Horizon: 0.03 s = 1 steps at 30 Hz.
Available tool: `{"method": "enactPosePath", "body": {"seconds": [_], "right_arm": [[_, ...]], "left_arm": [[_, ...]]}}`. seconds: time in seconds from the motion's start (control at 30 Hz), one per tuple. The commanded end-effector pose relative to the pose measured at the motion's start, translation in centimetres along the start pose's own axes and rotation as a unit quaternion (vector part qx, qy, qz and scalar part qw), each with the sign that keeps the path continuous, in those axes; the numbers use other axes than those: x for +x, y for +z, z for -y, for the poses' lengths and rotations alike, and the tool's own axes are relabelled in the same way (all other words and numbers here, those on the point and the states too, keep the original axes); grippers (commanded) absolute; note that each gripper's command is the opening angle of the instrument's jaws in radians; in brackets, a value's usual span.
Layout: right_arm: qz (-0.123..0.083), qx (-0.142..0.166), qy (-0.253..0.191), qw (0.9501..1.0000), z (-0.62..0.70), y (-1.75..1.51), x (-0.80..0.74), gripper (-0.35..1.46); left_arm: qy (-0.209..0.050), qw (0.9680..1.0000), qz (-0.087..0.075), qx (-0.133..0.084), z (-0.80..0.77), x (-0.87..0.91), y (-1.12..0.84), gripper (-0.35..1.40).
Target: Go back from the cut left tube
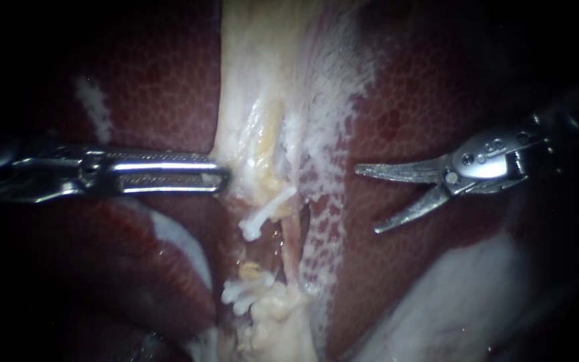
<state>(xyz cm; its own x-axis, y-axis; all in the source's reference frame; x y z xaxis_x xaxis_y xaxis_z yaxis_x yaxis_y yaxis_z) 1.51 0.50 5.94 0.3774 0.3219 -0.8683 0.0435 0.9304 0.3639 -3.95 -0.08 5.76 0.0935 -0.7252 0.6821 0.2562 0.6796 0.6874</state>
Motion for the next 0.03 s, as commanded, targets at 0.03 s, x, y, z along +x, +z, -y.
{"method": "enactPosePath", "body": {"seconds": [0.03], "right_arm": [[0.000,0.000,0.000,1.0000,0.00,0.01,0.00,1.21]], "left_arm": [[0.000,1.0000,0.000,0.000,0.00,0.00,0.00,-0.35]]}}
